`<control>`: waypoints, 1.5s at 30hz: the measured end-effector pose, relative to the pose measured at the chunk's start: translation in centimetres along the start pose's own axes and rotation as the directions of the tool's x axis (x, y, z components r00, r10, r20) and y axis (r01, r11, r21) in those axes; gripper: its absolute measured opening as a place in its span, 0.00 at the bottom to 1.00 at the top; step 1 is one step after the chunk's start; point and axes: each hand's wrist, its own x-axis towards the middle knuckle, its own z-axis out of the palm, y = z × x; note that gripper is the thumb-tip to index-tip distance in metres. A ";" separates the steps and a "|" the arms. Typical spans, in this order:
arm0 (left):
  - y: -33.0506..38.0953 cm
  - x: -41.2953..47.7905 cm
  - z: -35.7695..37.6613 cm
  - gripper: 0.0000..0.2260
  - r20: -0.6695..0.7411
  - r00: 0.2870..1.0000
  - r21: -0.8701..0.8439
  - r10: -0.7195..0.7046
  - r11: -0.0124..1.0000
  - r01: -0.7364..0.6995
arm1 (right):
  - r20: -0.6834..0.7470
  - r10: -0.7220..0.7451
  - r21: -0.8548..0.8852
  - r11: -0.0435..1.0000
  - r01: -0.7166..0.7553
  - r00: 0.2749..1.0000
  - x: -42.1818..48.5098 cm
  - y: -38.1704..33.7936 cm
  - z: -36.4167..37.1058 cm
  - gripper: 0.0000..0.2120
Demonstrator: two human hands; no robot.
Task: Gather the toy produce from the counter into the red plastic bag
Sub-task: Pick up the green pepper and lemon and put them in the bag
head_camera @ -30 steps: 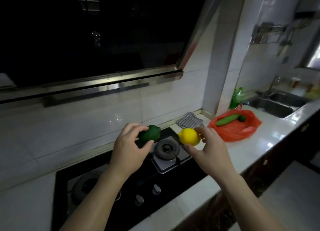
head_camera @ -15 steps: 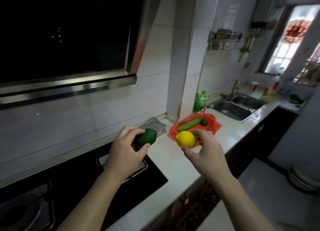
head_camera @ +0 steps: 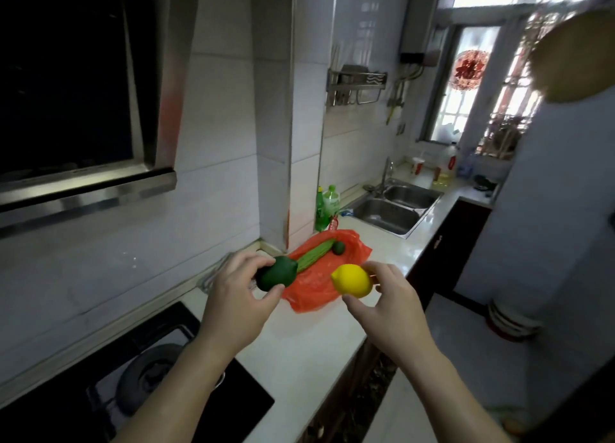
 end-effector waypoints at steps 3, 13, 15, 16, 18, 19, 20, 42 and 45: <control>-0.3 1.8 1.9 0.17 0.035 0.999 -0.012 0.036 0.999 -0.035 | -0.007 0.034 -0.007 0.999 -0.034 0.999 1.2 1.3 0.0 0.23; 0.1 6.9 10.8 0.16 0.044 0.999 0.021 -0.031 0.999 0.031 | -0.011 0.025 -0.002 1.000 -0.025 1.000 7.9 9.3 -1.2 0.24; 0.5 7.8 12.9 0.16 0.035 0.998 0.027 -0.052 0.998 0.051 | 0.000 0.006 0.005 1.000 -0.006 1.000 9.5 11.4 -1.5 0.24; 0.7 8.2 13.9 0.15 0.026 0.997 0.033 -0.067 0.997 0.066 | 0.008 -0.006 0.010 1.000 0.006 1.000 10.4 12.5 -1.7 0.24; 1.1 9.1 15.9 0.15 0.006 0.996 0.057 -0.090 0.994 0.089 | 0.028 -0.026 0.016 1.000 0.026 0.999 12.1 14.4 -1.9 0.24; 1.3 9.6 16.8 0.15 0.000 0.995 0.070 -0.096 0.993 0.096 | 0.039 -0.035 0.016 0.999 0.035 0.999 13.0 15.3 -2.0 0.24; 1.4 10.0 17.6 0.16 -0.006 0.995 0.081 -0.100 0.992 0.100 | 0.050 -0.045 0.017 0.999 0.044 0.998 13.7 16.2 -2.1 0.24; -7.8 19.1 26.5 0.15 -0.013 0.969 0.109 -0.247 0.963 0.247 | 0.183 -0.062 0.059 0.997 0.052 0.981 26.8 24.6 7.5 0.23; -9.1 20.0 27.6 0.15 0.006 0.964 0.144 -0.265 0.955 0.261 | 0.215 -0.038 0.062 0.998 0.025 0.976 27.9 25.7 9.0 0.23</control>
